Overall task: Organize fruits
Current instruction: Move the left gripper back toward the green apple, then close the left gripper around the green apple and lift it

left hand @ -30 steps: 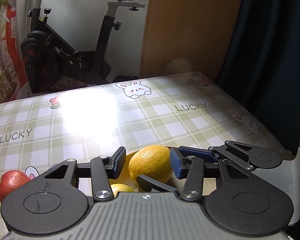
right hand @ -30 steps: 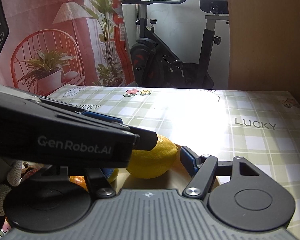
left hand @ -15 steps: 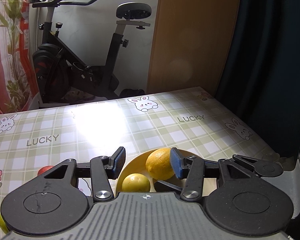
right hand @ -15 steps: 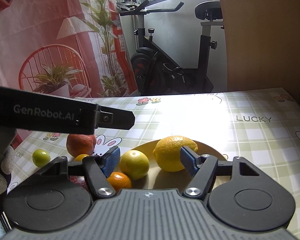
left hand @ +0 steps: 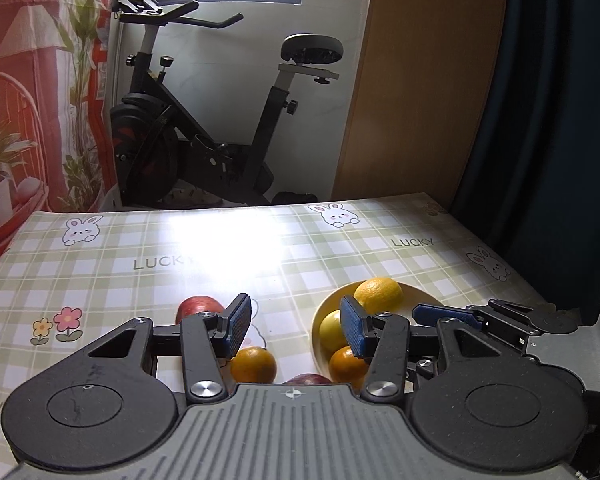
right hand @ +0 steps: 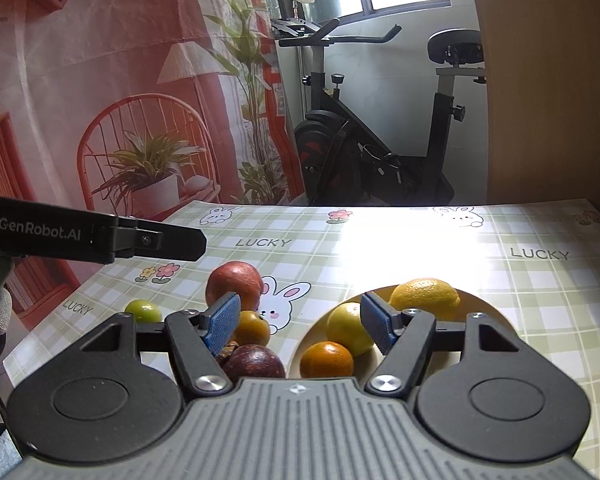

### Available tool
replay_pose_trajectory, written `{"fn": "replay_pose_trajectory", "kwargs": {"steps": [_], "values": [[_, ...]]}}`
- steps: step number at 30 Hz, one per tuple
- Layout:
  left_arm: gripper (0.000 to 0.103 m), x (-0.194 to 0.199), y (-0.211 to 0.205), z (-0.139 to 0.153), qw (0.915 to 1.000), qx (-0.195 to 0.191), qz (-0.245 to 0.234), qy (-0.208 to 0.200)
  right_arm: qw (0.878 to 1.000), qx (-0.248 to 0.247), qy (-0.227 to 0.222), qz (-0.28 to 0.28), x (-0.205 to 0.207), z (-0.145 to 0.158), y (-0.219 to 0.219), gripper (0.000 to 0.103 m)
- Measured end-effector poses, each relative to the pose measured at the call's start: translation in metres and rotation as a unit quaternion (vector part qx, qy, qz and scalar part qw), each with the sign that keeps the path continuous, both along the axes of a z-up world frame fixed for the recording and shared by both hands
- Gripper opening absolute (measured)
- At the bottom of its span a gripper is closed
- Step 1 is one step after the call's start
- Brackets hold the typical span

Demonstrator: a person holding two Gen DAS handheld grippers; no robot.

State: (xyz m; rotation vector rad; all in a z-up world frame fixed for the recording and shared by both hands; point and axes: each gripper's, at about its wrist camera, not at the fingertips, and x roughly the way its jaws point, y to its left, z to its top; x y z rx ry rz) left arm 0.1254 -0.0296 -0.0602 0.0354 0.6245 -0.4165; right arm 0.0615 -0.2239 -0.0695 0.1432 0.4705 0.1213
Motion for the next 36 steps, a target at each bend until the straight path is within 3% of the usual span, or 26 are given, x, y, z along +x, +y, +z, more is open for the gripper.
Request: {"fn": "replay_pose_trajectory", "kwargs": {"steps": [14, 21, 36], "values": [[0.052, -0.01, 0.108, 0.014, 0.9965, -0.006, 0.083, -0.007, 0.999, -0.022, 0.017, 0.041, 0.013, -0.008, 0.046, 0.07], [0.052, -0.002, 0.145, 0.003, 0.9949, -0.007, 0.1, 0.01, 0.995, -0.055, 0.029, 0.083, 0.037, -0.016, 0.08, 0.07], [0.052, 0.054, 0.17, -0.059, 0.9929, -0.049, 0.049, 0.097, 0.971, -0.117, 0.08, 0.192, 0.11, -0.053, 0.166, 0.068]]}}
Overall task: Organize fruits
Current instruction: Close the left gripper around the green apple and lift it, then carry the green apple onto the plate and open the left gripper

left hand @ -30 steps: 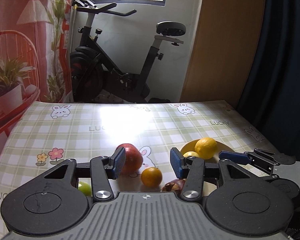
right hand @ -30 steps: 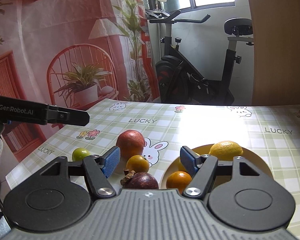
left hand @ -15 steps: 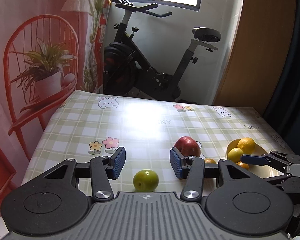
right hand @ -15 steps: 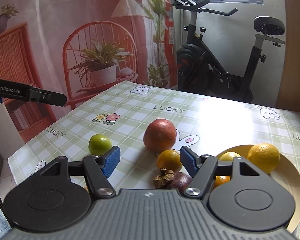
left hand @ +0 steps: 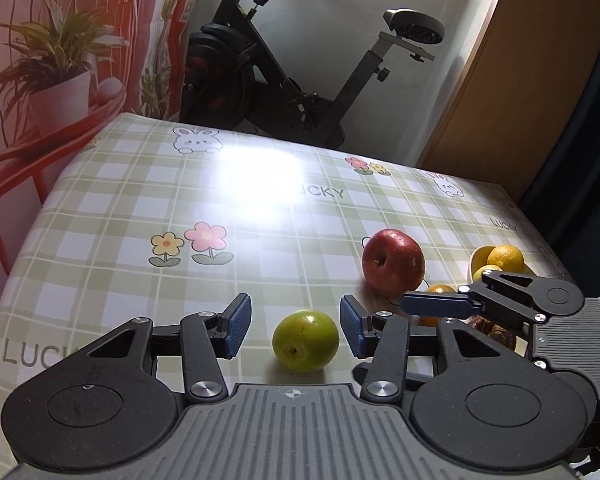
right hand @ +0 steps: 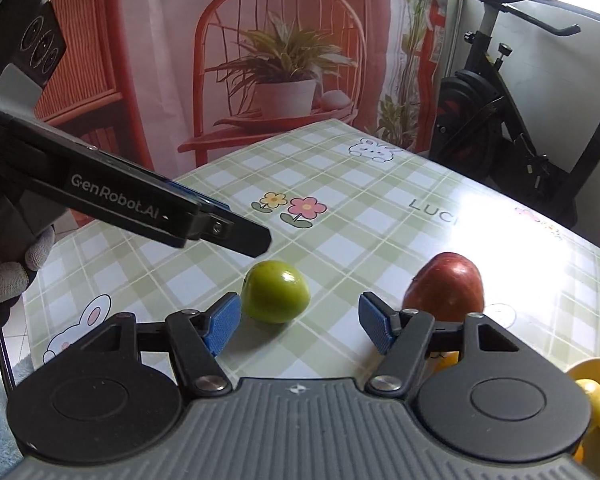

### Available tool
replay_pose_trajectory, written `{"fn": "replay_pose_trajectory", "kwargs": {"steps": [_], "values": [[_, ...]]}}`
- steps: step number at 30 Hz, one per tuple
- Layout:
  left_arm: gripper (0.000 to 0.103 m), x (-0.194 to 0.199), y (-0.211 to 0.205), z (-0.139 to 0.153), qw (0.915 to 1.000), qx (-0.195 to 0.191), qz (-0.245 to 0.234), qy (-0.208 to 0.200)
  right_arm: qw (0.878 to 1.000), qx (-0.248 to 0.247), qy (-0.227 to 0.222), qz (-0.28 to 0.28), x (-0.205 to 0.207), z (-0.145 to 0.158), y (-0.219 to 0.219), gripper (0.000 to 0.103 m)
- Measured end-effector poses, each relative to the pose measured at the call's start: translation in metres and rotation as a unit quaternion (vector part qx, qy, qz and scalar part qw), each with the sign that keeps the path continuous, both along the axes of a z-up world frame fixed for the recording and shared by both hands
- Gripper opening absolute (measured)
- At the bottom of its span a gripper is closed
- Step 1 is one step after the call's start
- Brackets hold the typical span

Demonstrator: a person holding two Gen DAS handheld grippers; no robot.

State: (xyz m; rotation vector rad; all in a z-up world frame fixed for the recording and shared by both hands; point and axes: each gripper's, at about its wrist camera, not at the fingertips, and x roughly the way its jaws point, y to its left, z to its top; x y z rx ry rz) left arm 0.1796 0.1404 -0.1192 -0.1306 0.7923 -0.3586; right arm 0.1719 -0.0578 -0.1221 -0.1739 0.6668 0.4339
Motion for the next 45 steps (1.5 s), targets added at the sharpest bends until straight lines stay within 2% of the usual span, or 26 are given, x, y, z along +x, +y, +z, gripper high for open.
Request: {"fn": "replay_pose_trajectory", "kwargs": {"steps": [5, 10, 14, 24, 29, 31, 34, 45], "values": [[0.052, 0.015, 0.01, -0.02, 0.999, -0.035, -0.008, 0.026, 0.999, -0.016, 0.027, 0.017, 0.025, -0.014, 0.018, 0.068], [0.052, 0.022, 0.005, -0.031, 0.9985, -0.03, -0.029, 0.035, 0.999, -0.006, 0.053, 0.011, 0.04, -0.021, 0.021, 0.066], [0.052, 0.024, 0.004, -0.033, 0.9979, -0.038, -0.036, 0.037, 0.998, -0.003, 0.066, 0.013, 0.043, -0.023, 0.02, 0.058], [0.052, 0.019, -0.001, -0.034, 0.9976, -0.031, -0.048, 0.038, 0.996, 0.017, 0.084, 0.0, 0.041, -0.026, 0.015, 0.053], [0.051, 0.019, -0.002, -0.037, 0.997, -0.041, -0.049, 0.045, 0.997, 0.022, 0.08, -0.003, 0.037, -0.026, 0.014, 0.052], [0.046, 0.017, -0.004, -0.037, 0.9966, -0.045, -0.053, 0.045, 0.997, 0.023, 0.077, -0.005, 0.035, -0.026, 0.014, 0.052], [0.046, 0.013, -0.009, -0.032, 0.9973, -0.037, -0.052, 0.035, 0.998, 0.028, 0.064, -0.009, 0.028, -0.022, 0.011, 0.052], [0.046, -0.009, -0.044, 0.005, 0.9976, -0.009, -0.068, -0.004, 0.998, 0.05, 0.018, -0.027, -0.005, 0.009, -0.014, 0.052]]}}
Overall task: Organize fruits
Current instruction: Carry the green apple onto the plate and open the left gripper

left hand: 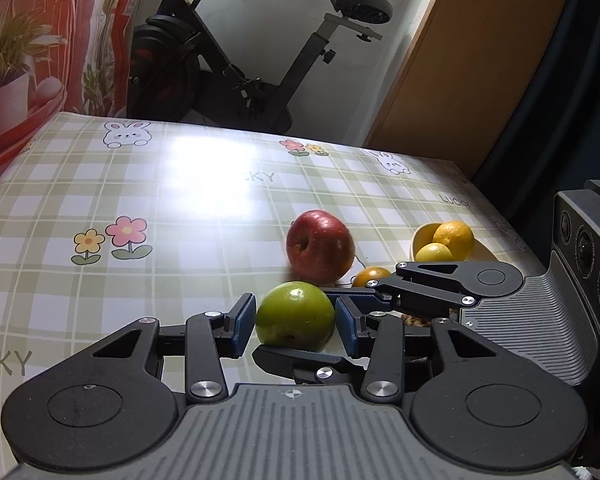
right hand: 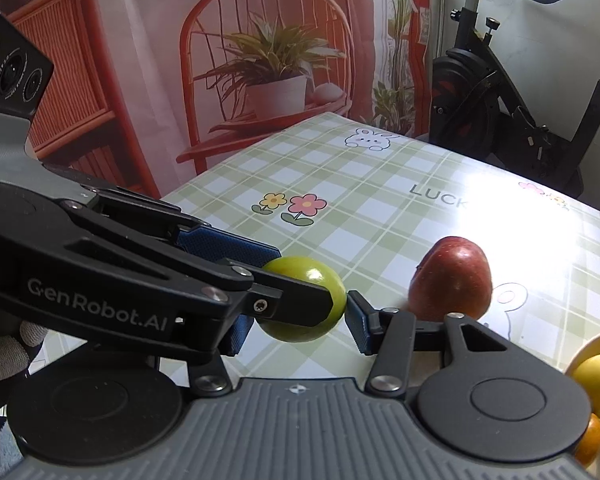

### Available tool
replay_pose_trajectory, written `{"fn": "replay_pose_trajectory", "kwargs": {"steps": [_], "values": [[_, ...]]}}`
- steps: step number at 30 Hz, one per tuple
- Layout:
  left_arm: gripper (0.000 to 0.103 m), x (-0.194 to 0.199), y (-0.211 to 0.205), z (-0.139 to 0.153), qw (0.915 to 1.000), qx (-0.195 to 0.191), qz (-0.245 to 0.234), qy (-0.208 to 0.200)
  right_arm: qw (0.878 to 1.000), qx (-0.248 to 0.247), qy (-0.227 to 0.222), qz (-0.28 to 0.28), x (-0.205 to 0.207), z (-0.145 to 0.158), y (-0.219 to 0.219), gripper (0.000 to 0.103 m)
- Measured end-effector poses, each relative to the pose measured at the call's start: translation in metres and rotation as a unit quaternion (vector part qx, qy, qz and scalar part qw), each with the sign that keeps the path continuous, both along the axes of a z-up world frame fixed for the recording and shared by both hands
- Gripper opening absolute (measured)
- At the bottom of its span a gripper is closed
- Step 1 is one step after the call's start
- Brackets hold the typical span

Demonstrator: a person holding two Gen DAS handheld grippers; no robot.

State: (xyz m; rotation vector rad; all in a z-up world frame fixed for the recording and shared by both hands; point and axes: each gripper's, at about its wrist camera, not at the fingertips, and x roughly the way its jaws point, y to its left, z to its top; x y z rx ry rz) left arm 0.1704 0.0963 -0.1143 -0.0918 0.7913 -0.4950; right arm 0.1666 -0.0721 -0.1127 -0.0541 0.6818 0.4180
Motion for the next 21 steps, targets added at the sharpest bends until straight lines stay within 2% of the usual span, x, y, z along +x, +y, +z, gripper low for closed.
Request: {"fn": "replay_pose_trajectory", "kwargs": {"steps": [7, 21], "values": [[0.046, -0.016, -0.047, 0.021, 0.9994, 0.005, -0.015, -0.031, 0.999, 0.0, -0.032, -0.028, -0.033, 0.023, -0.034, 0.052], [0.046, -0.035, -0.147, 0.045, 0.9942, 0.038, -0.078, -0.064, 0.993, 0.026, -0.072, -0.091, -0.086, 0.047, -0.122, 0.052]]}}
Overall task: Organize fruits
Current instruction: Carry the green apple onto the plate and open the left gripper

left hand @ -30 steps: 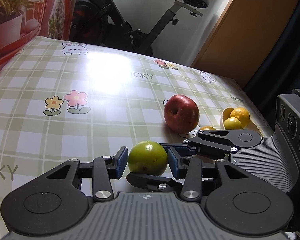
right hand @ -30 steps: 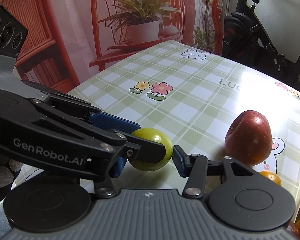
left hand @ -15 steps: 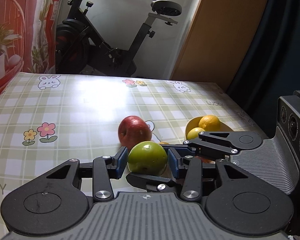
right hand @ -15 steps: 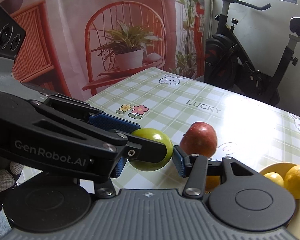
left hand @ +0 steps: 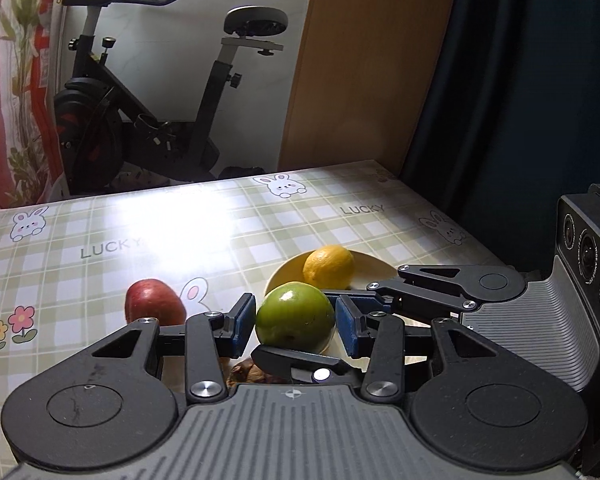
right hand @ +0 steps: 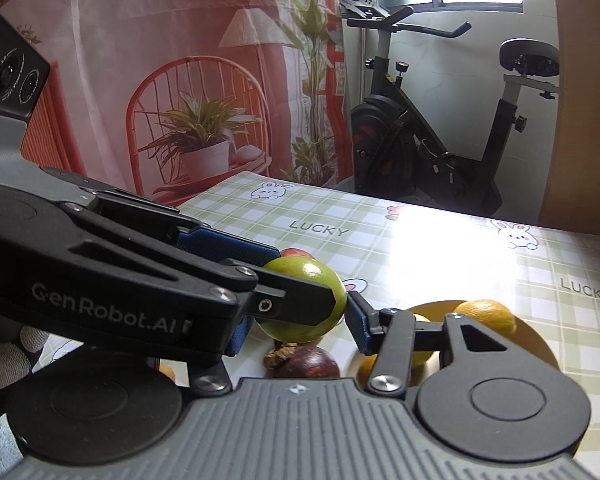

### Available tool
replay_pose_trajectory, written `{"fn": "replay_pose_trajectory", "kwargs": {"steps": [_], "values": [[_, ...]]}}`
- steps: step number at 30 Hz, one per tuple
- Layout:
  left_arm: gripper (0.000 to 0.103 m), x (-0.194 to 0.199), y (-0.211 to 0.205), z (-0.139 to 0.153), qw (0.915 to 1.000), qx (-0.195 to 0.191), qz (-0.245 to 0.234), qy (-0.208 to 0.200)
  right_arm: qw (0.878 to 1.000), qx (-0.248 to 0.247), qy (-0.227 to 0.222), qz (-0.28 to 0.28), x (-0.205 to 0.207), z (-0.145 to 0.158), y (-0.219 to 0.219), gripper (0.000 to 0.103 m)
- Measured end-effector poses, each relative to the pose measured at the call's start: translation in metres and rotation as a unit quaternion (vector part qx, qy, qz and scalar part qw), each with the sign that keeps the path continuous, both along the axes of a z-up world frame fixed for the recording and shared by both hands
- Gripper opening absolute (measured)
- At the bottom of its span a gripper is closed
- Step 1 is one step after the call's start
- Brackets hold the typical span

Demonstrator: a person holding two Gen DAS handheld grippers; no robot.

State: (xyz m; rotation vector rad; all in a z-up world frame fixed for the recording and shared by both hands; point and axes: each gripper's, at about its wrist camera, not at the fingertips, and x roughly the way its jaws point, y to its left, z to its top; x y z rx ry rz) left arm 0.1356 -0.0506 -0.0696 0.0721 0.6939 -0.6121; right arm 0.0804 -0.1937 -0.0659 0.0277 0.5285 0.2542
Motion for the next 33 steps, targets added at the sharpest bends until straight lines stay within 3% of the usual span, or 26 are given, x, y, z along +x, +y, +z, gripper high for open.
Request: {"fn": "replay_pose_trajectory", "kwargs": {"steps": [8, 20, 33], "values": [[0.046, 0.014, -0.058, -0.006, 0.9992, 0.005, -0.039, -0.001, 0.999, 0.0, -0.006, -0.036, -0.012, 0.0, -0.057, 0.052], [0.047, 0.039, -0.124, -0.048, 0.9962, 0.023, -0.079, 0.027, 0.996, 0.023, 0.019, -0.084, -0.015, -0.035, -0.126, 0.052], [0.047, 0.06, -0.155, -0.073, 0.9956, 0.049, -0.069, 0.04, 0.994, 0.033, 0.037, -0.101, -0.002, -0.061, -0.155, 0.052]]}}
